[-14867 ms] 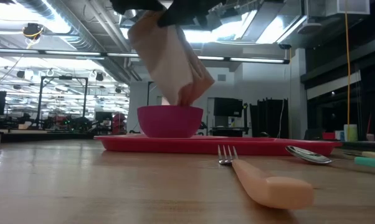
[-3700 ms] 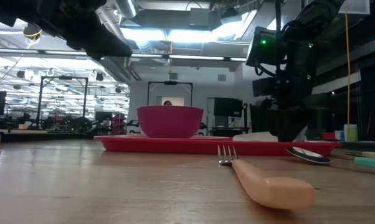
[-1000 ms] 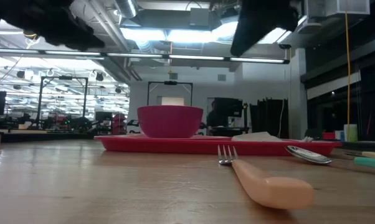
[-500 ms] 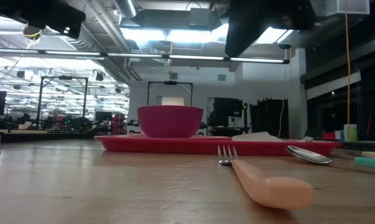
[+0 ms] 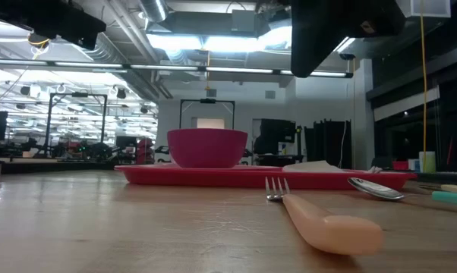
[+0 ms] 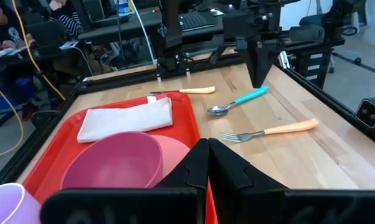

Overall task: Set up tray
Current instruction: Put the orange fork on the brown table napkin

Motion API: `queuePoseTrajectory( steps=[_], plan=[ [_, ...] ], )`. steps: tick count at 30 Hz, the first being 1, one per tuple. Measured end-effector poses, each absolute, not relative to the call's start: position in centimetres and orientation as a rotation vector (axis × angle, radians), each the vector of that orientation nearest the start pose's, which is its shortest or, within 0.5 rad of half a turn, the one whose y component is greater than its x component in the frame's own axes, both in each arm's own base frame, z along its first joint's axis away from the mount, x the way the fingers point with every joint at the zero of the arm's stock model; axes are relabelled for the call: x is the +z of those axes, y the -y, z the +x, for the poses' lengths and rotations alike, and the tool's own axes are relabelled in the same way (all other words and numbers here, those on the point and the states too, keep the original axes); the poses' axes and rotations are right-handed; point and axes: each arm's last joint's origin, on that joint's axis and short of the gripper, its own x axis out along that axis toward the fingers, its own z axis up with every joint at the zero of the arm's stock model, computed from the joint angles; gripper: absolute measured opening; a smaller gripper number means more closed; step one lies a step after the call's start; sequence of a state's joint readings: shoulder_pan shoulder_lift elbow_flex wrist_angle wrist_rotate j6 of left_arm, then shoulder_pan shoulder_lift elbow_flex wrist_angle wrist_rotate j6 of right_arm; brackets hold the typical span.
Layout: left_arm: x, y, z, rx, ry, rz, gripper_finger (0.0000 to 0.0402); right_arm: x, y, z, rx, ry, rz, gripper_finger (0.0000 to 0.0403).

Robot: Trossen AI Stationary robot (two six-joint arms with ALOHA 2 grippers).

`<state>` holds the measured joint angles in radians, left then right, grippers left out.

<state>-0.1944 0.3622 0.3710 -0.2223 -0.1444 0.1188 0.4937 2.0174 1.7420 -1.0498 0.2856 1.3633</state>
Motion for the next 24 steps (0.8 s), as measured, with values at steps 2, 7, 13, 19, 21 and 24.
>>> queuePoseTrajectory(
  steps=[2,7,13,19,21,24],
  plan=[
    [23.9,1.8,11.1,-0.062,-0.207,0.154,0.0003,24.0,-18.8,36.5,-0.641,-1.078,0.720,0.0025],
    [23.9,1.8,11.1,-0.062,-0.207,0.154,0.0003,23.4,-19.0,36.6,-0.643,-1.056,0.745,0.0019],
    [23.8,1.7,11.0,-0.063,-0.220,0.156,0.0003,21.1,-18.9,36.1,-0.685,-1.059,0.764,0.0024],
    [23.7,1.7,11.0,-0.063,-0.223,0.155,0.0003,19.0,-18.7,35.7,-0.719,-1.042,0.827,0.0069],
    [23.7,1.7,11.0,-0.063,-0.223,0.156,0.0003,18.7,-18.7,35.7,-0.709,-1.042,0.838,0.0088],
    [23.7,1.7,11.0,-0.063,-0.223,0.156,0.0003,18.6,-18.9,36.1,-0.674,-1.022,0.862,0.0116]
  ],
)
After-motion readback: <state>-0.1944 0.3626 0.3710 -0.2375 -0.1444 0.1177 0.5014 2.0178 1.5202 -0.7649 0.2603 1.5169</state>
